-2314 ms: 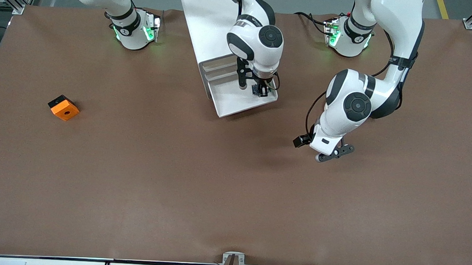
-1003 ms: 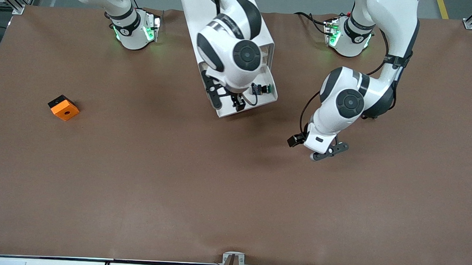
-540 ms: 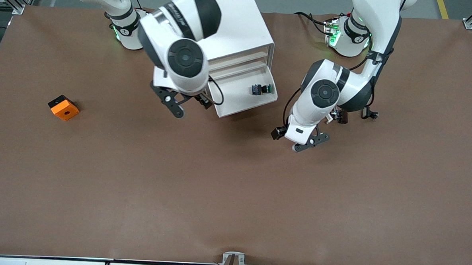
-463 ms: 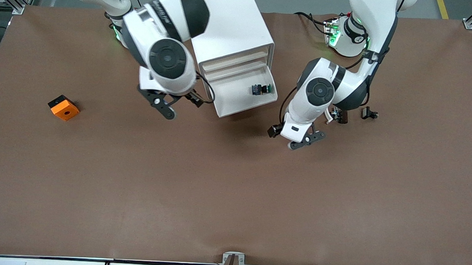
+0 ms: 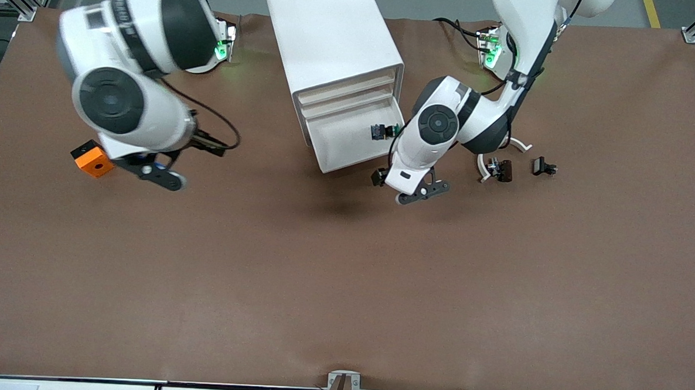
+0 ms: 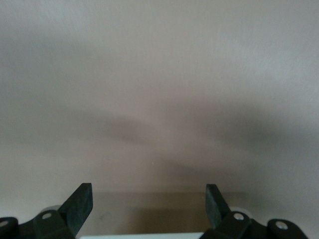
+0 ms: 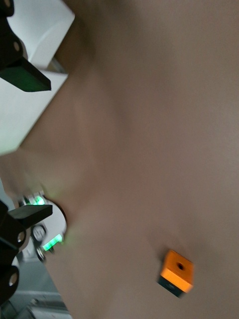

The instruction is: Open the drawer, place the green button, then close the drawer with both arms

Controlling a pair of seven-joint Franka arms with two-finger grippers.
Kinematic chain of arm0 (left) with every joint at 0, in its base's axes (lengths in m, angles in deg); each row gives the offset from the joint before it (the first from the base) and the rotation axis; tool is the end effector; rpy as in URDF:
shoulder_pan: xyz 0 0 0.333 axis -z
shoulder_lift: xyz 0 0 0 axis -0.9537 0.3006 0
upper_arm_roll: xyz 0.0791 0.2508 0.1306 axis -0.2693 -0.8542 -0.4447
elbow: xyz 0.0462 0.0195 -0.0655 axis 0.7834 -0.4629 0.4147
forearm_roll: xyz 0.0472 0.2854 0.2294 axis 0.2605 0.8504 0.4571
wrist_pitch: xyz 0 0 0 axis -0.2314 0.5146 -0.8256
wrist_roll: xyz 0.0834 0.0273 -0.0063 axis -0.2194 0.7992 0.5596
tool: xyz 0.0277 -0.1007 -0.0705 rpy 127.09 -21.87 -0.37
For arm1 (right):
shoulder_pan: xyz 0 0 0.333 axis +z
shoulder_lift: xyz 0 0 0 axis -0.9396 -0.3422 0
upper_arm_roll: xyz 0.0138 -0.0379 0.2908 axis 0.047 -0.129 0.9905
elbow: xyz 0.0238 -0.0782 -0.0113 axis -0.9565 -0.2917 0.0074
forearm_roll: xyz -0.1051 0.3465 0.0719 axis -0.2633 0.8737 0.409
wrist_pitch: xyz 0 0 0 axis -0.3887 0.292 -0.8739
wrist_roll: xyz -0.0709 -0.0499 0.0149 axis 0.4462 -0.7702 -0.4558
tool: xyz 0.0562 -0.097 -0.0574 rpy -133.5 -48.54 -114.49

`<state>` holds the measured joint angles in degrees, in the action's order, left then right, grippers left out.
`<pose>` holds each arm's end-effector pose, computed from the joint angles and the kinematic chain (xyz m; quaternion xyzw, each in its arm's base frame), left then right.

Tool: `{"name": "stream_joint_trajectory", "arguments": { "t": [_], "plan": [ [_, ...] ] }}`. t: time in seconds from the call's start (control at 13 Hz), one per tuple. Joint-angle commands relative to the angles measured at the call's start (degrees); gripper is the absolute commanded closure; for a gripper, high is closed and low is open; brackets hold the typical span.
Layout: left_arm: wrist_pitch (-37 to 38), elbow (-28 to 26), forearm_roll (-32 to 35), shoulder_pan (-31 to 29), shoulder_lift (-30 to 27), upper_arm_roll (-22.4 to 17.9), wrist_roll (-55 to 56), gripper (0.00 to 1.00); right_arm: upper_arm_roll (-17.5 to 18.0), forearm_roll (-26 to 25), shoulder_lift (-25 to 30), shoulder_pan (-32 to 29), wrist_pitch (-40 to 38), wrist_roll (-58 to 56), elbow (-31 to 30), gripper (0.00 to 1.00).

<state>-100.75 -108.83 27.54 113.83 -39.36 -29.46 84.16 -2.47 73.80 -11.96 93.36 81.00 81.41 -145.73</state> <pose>0.4571 -0.3890 0.2570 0.9796 0.1839 -0.0728 0.0367 0.5404 0.1833 0.5023 0.9685 -0.1468 -0.1722 0.1035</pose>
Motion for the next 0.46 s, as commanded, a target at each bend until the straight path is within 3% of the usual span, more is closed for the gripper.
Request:
{"name": "stream_joint_trajectory", "arguments": {
  "t": [0.0, 0.39],
  "plan": [
    [-1.81, 0.97, -0.88, 2.53, 2.66, -0.31, 2.47, 0.00, 1.07, -0.78, 3.85, -6.73, -0.87, -13.87, -1.31, 0.00],
    [-3.13, 0.88, -0.88, 6.04, 4.94, -0.40, 2.74, 0.00, 1.07, -0.69, 5.35, -15.80, 1.31, -32.71, -1.22, 0.00]
  ]
}}
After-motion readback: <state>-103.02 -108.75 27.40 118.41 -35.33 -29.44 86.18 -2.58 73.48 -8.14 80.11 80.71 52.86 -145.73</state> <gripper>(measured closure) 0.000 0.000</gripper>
